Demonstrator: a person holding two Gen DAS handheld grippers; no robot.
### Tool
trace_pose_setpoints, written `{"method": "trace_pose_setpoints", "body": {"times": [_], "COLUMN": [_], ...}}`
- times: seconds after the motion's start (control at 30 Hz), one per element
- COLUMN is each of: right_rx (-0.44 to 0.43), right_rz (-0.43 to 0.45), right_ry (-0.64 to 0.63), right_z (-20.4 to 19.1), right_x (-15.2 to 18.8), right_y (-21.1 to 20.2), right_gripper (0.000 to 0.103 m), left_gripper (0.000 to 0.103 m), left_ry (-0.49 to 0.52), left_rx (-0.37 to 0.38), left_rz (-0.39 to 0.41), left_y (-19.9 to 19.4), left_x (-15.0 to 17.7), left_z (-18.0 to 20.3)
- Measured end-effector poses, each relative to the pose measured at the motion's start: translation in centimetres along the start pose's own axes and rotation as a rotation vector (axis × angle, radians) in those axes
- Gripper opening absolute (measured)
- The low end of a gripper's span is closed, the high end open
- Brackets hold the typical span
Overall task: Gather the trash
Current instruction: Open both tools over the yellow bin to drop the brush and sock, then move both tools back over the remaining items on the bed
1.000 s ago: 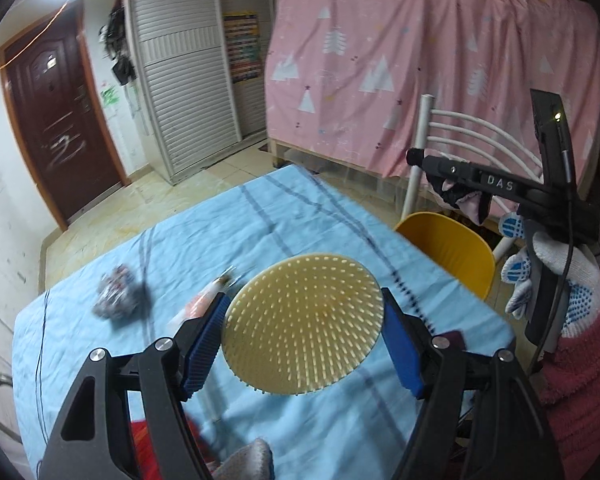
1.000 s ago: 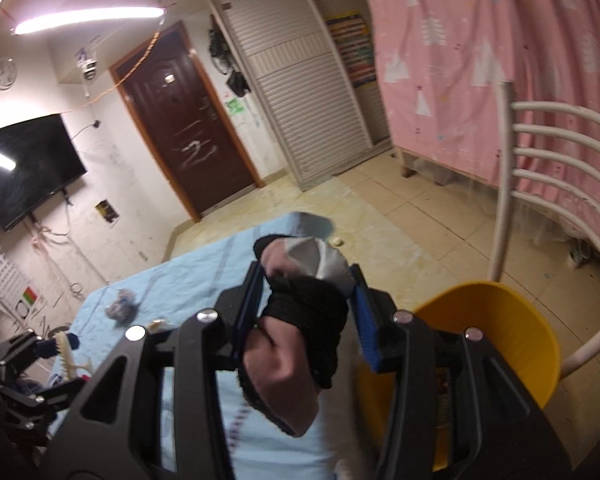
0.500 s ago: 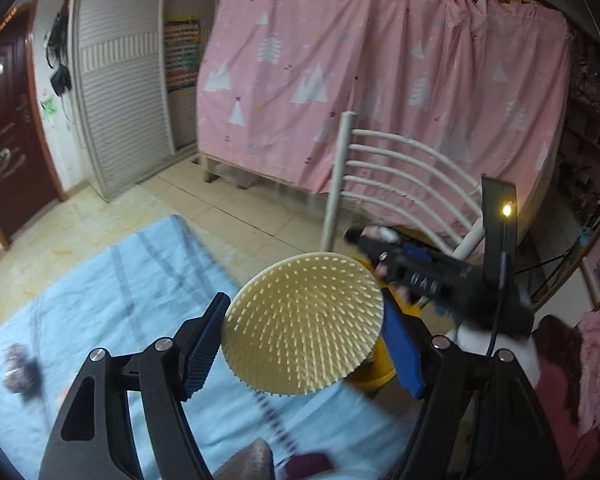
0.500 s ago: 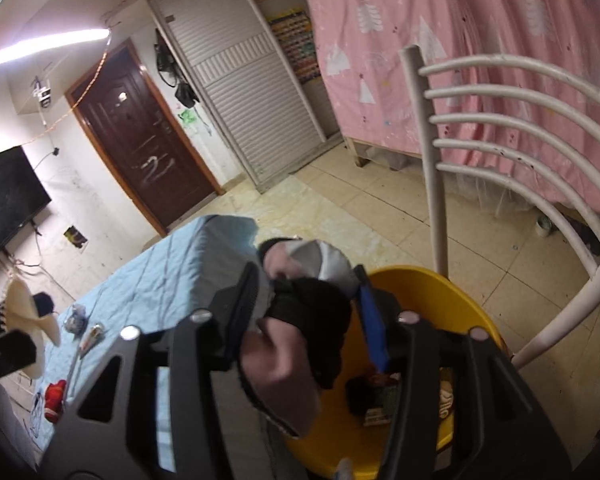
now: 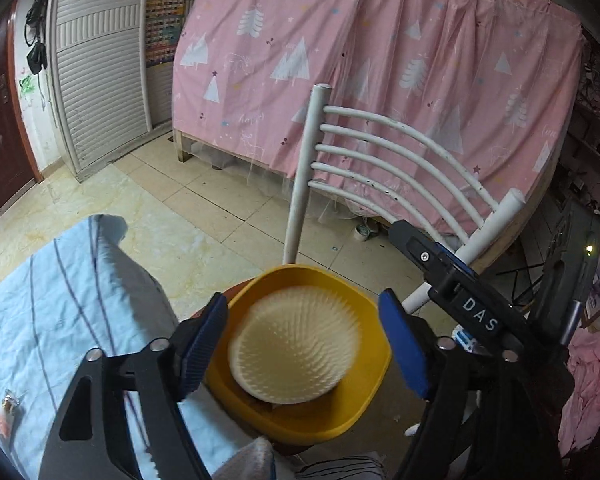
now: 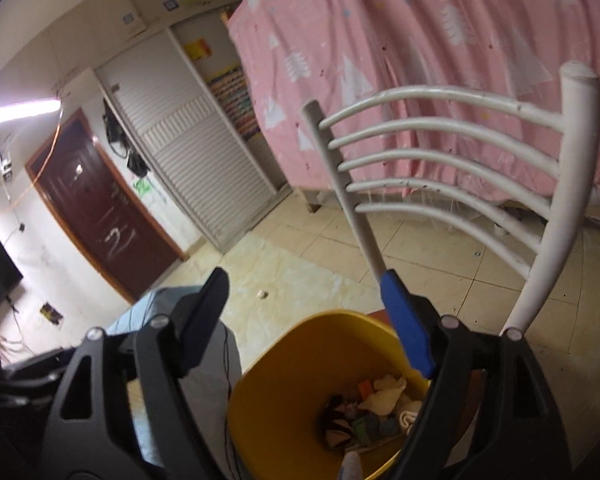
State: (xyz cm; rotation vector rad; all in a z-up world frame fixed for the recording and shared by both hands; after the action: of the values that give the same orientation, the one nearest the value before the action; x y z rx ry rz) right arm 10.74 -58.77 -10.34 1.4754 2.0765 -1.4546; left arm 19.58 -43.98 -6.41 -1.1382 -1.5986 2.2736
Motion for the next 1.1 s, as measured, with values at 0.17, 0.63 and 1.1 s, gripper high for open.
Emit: {"method": "trace_pose_setpoints", "body": {"times": [0.17, 0.63, 1.1], "right_rx": [-0.017, -0.071, -0.137], "right_rz": [0.001, -0.073, -0.179], "right_ry": [-0.001, -0.136, -0.329], "right_z": [-0.4, -7.5, -17.6], "right_x": [0.1, 4.1, 8.5], "right_y": [0.0, 0.0, 1.1], "right_gripper": [0.076, 0.085, 0.091], "left_gripper": [0.077, 0.077, 0.078], "left_ry": [0.001, -0.112, -0.216], "left_rx": [-0.024, -0.101, -0.194], "left_rz": [0.015, 0.101, 0.149], "left_y": [-1.1, -8.5, -13.8], "left_x": [0.7, 3.0, 6.7], "left_z": [-0.4, -8.3, -17.5]}}
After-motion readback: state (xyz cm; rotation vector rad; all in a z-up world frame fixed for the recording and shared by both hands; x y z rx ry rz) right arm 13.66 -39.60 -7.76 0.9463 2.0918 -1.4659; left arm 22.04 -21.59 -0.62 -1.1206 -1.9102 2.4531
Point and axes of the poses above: each gripper's, at about its wrist camera, not at the fingertips, and y roughly the way its jaws point, z to its right, x to its underside, the point moved 3 cm from there along y, roughly the way its jaws point, and after that the axes turned 13 degrees about -z, right-handed, at the moved point
